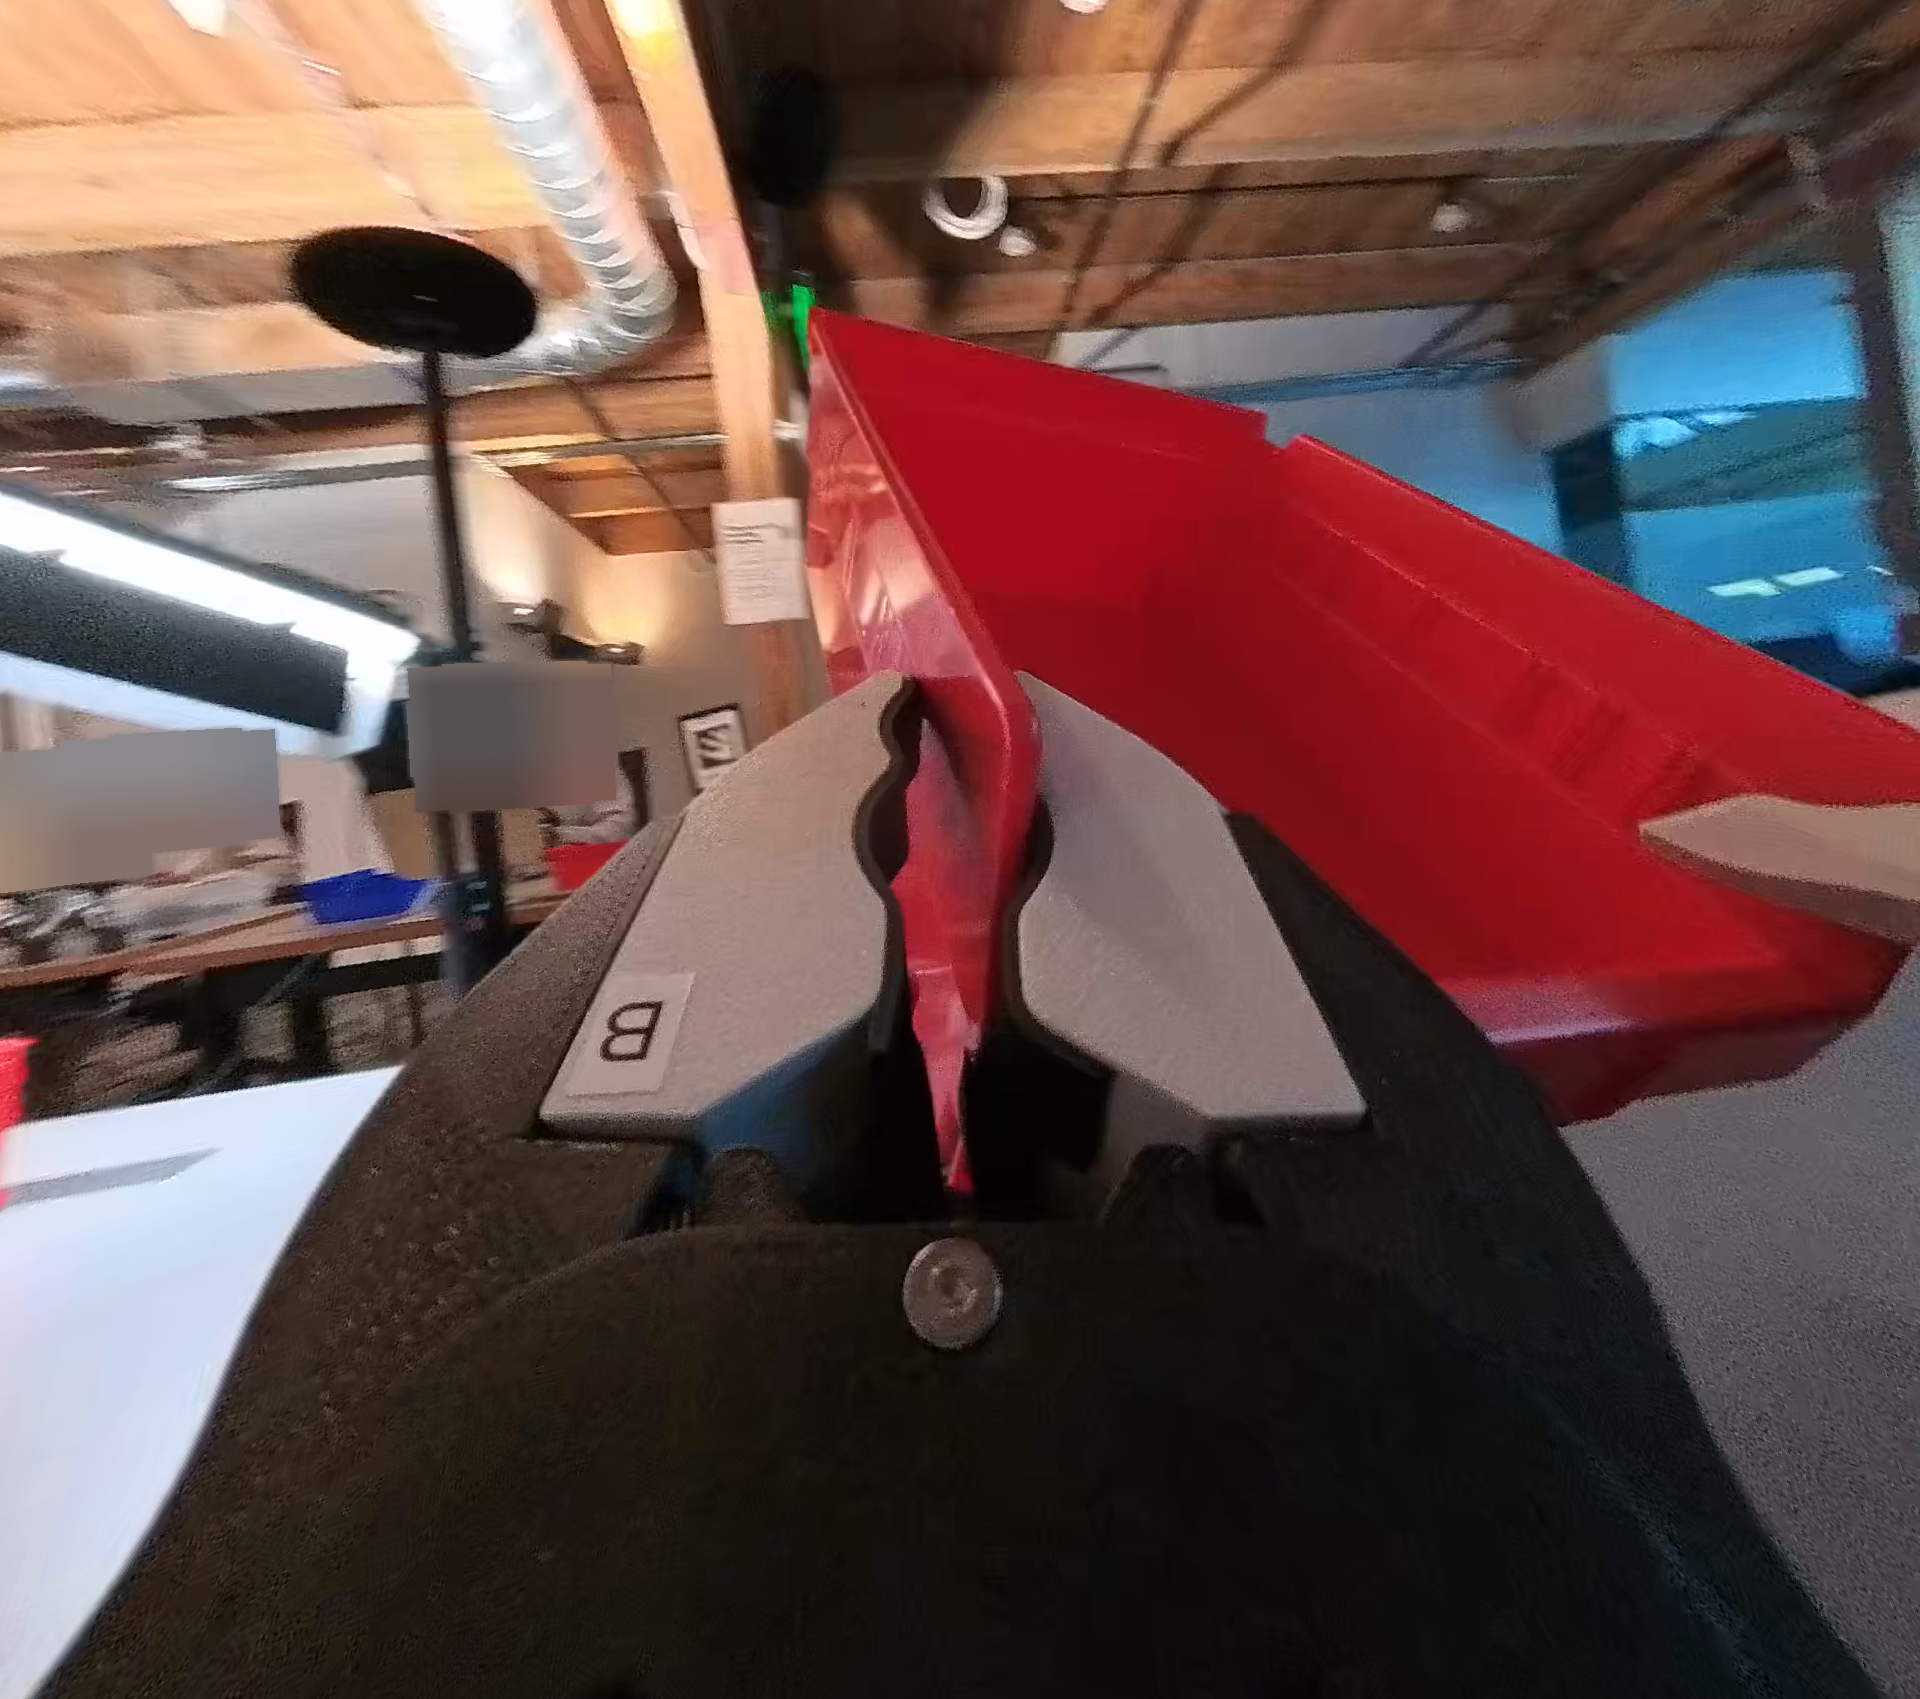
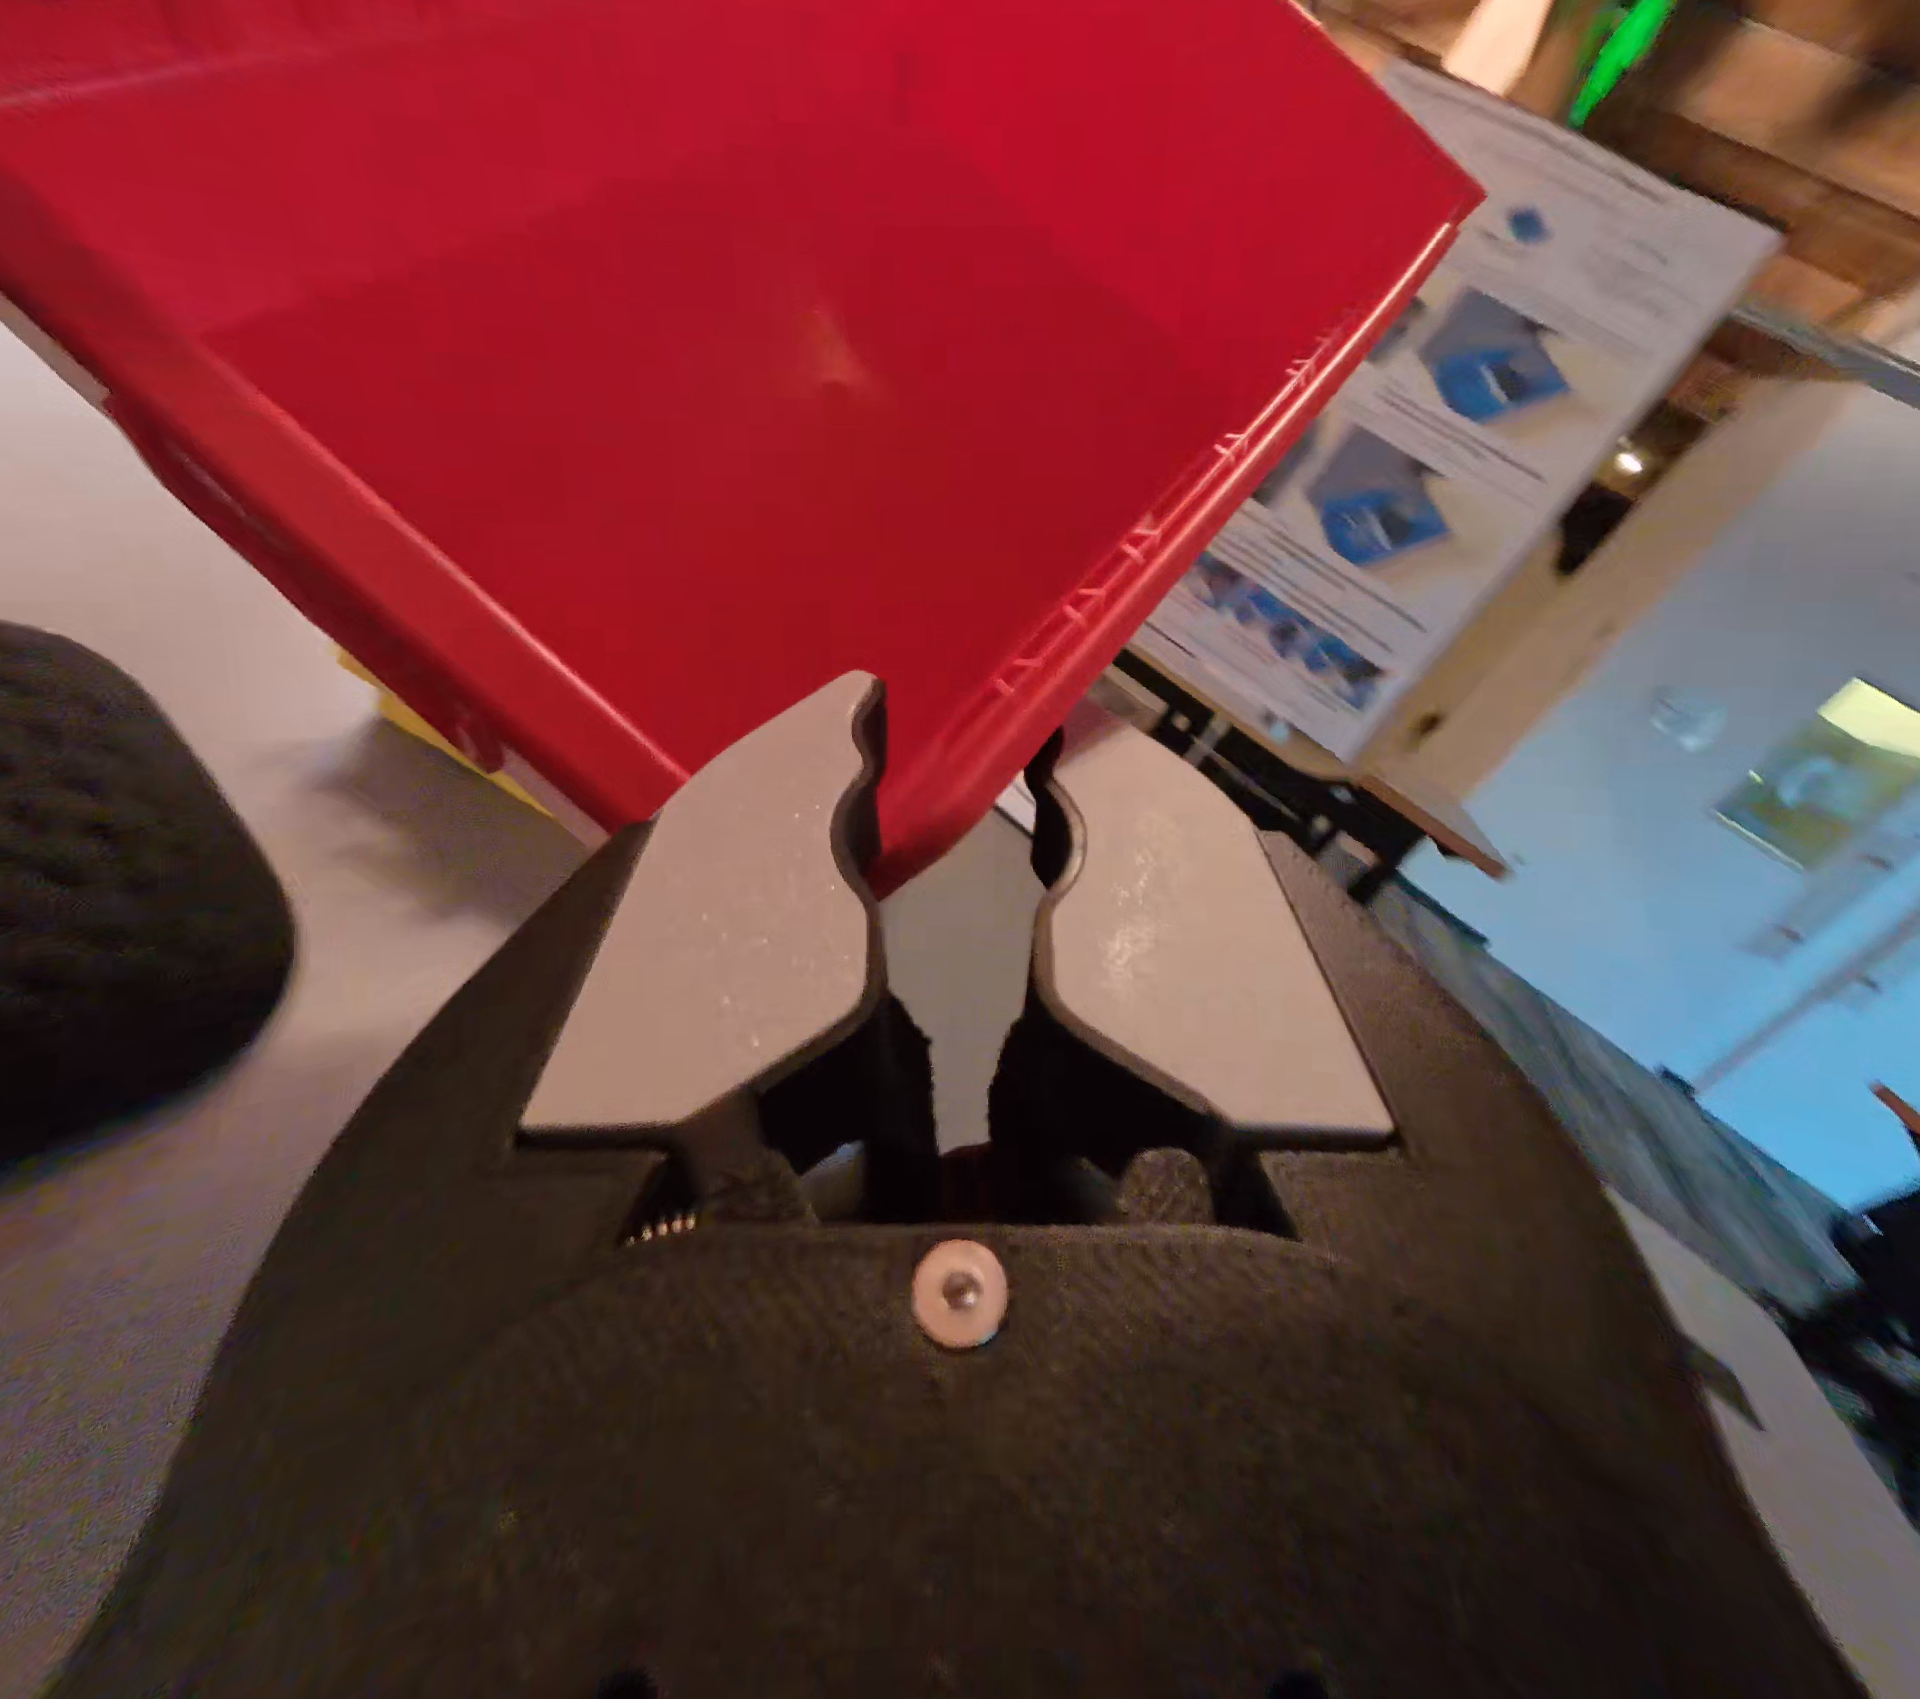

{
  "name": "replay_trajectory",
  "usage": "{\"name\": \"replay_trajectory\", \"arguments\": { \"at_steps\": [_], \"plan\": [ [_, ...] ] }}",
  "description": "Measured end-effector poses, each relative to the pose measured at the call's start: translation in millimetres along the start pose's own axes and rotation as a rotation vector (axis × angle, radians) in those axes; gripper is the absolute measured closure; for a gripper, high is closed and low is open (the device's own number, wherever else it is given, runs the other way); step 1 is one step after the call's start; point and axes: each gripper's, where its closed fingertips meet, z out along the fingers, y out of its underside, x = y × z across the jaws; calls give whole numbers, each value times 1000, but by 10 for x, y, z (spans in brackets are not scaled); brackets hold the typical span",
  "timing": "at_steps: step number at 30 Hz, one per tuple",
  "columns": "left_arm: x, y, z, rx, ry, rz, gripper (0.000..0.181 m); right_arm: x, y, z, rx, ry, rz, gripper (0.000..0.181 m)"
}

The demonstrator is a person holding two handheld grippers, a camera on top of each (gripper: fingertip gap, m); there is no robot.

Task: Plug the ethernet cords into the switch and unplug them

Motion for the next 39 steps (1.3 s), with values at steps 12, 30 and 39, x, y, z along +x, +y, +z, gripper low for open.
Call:
{"name": "replay_trajectory", "arguments": {
  "at_steps": [12, 30, 39],
  "plan": [
    [2191, 835, 1082, -256, 474, -84, 161, 1645, 1351, -891, -309, 317, 98, 160],
    [2986, 1597, 591, -653, 935, -177, 97, 1934, 2134, -1169, -533, 375, 291, 156],
    [1693, 1466, 627, -615, 738, 211, 68, 1770, 784, -1366, 318, 290, -59, 103]
  ]
}}
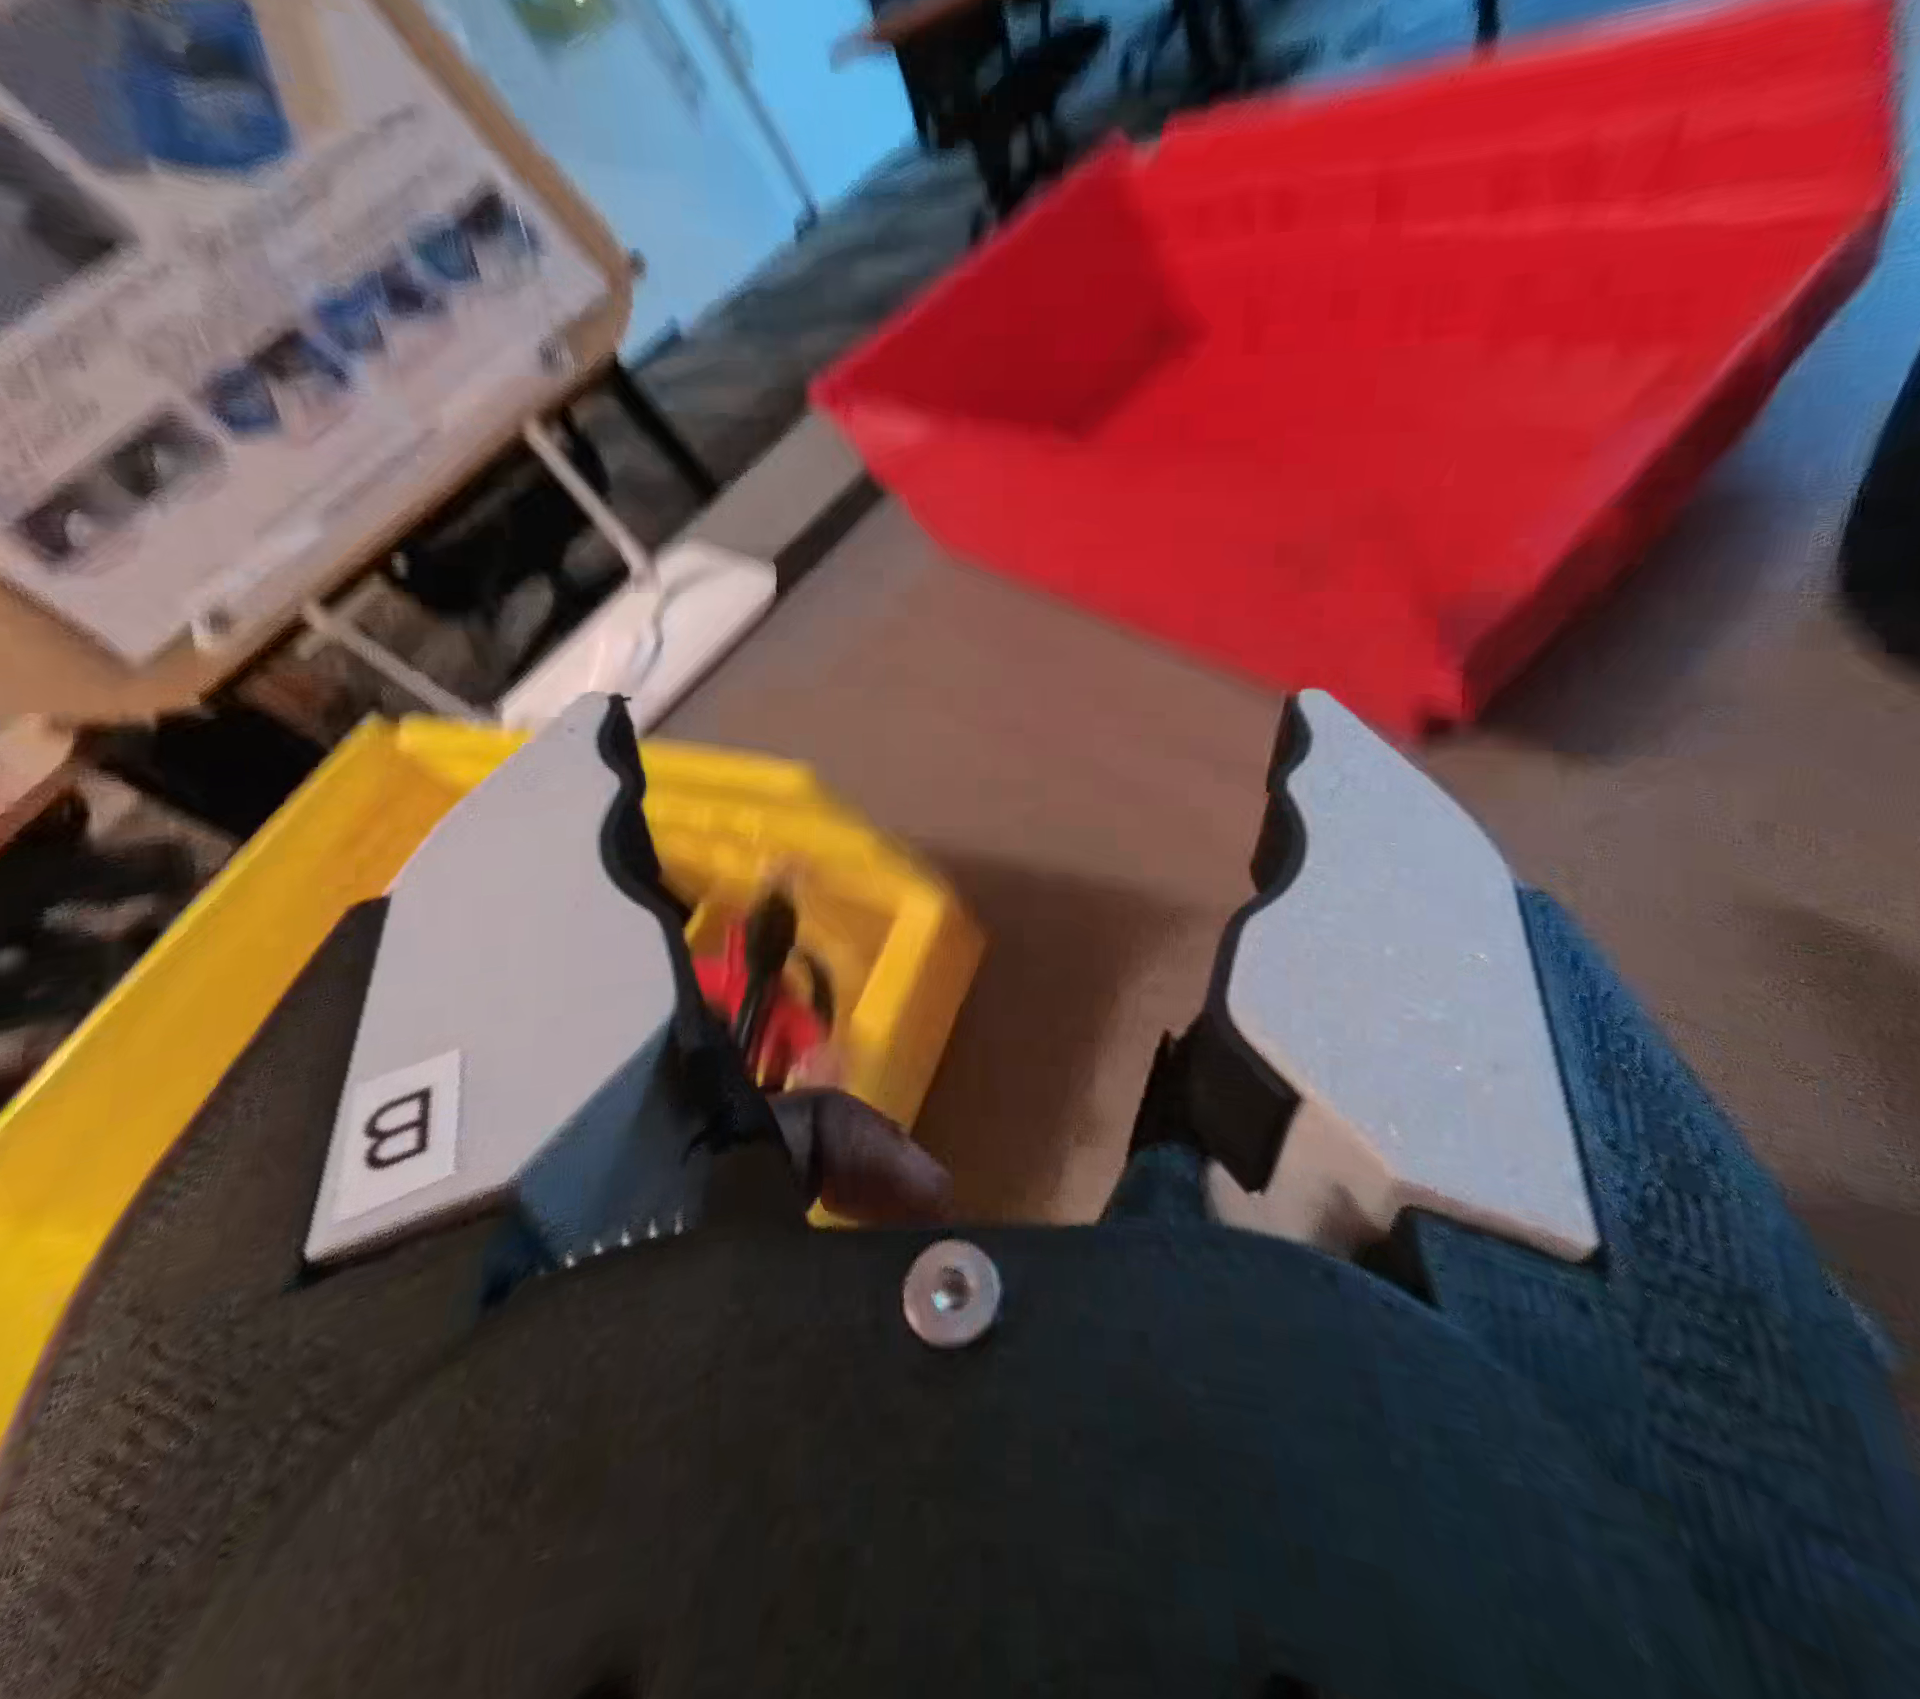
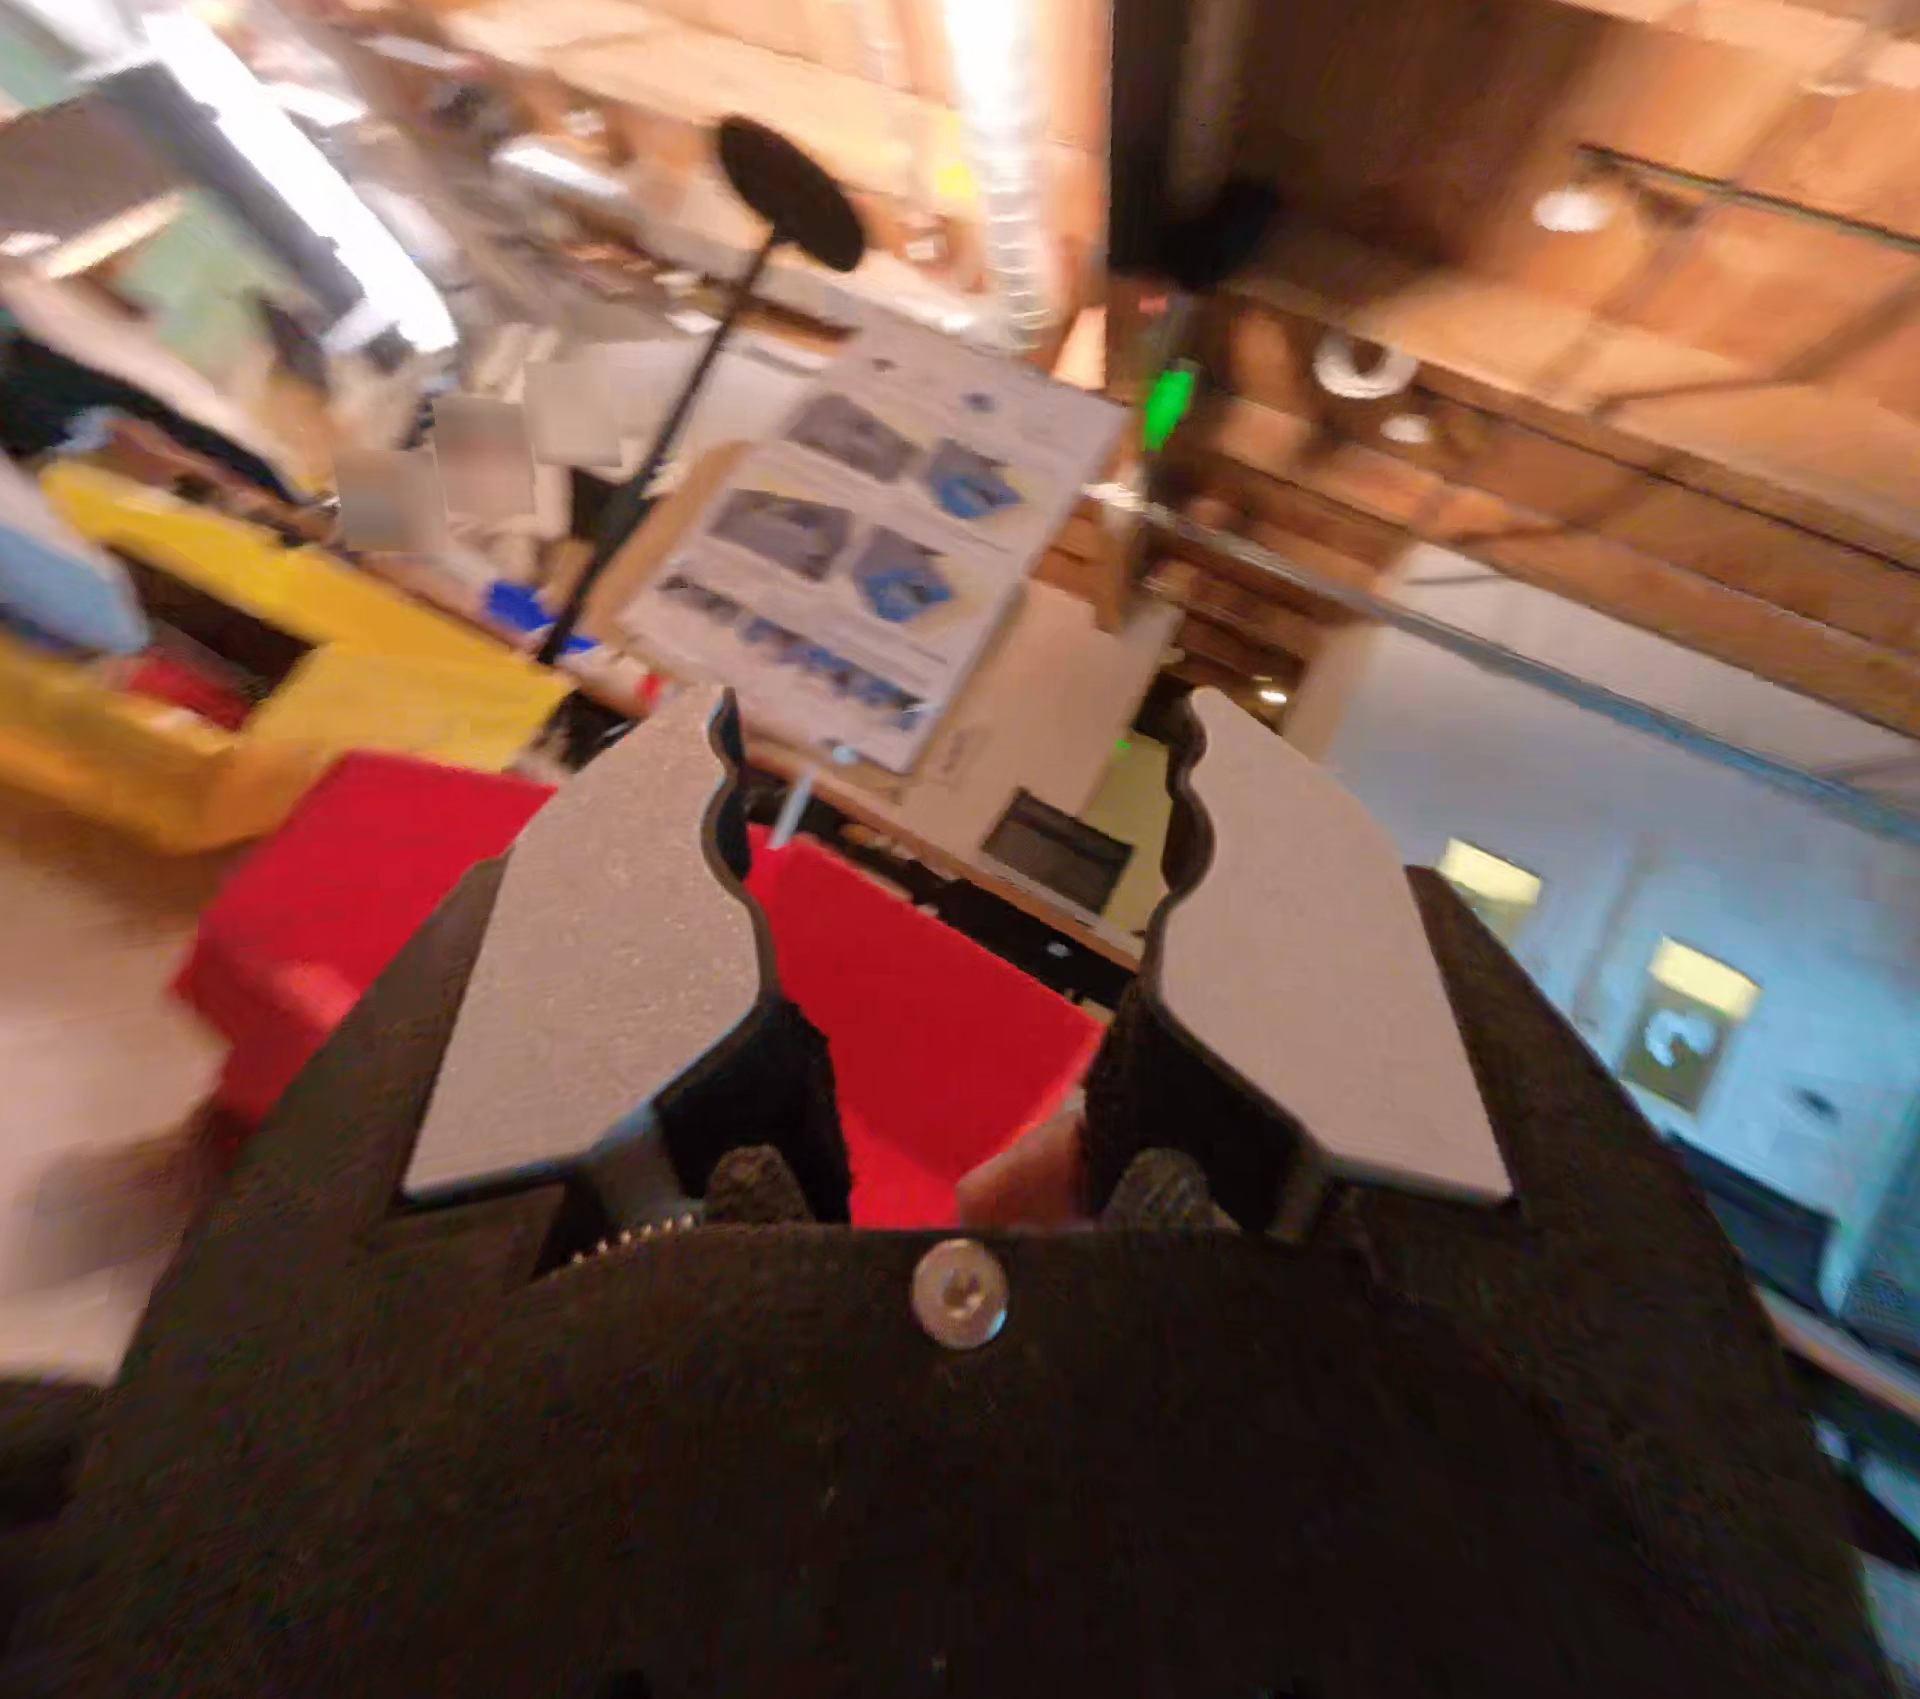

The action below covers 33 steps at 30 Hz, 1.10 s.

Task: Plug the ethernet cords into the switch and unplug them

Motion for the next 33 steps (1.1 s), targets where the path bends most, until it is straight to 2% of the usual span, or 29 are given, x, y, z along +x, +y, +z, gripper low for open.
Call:
{"name": "replay_trajectory", "arguments": {
  "at_steps": [2, 4, 6, 9, 11, 14, 17, 20, 23, 26, 29, 33],
  "plan": [
    [-62, 443, -86, -169, 37, 5, 73, -403, 36, 33, -77, -201, -53, 104],
    [-156, 853, -153, -326, 30, 51, 80, -827, 277, -1, -247, -423, -124, 105],
    [-256, 1132, -202, -440, 10, 163, 92, -1106, 584, -92, -441, -586, -243, 101],
    [-396, 1257, -230, -524, -42, 353, 108, -1292, 915, -233, -649, -748, -423, 105],
    [-442, 1286, -244, -580, -53, 471, 115, -1356, 1044, -313, -732, -842, -492, 116],
    [-476, 1327, -258, -668, -43, 608, 117, -1316, 1115, -308, -778, -922, -557, 117],
    [-363, 1231, -217, -630, 24, 506, 111, -1130, 1282, -348, -895, -983, -654, 113],
    [-298, 1141, -173, -589, 62, 384, 109, -1103, 1380, -377, -920, -1032, -651, 116],
    [-430, 1289, -140, -644, 30, 423, 109, -1078, 1458, -375, -930, -1036, -709, 120],
    [-495, 1402, -114, -667, 18, 424, 116, -1112, 1473, -366, -921, -1041, -728, 128],
    [-487, 1423, -129, -699, 26, 433, 120, -1115, 1533, -383, -945, -1040, -761, 144],
    [-496, 1446, -191, -724, 24, 454, 123, -1105, 1546, -391, -963, -1016, -752, 147]
  ]
}}
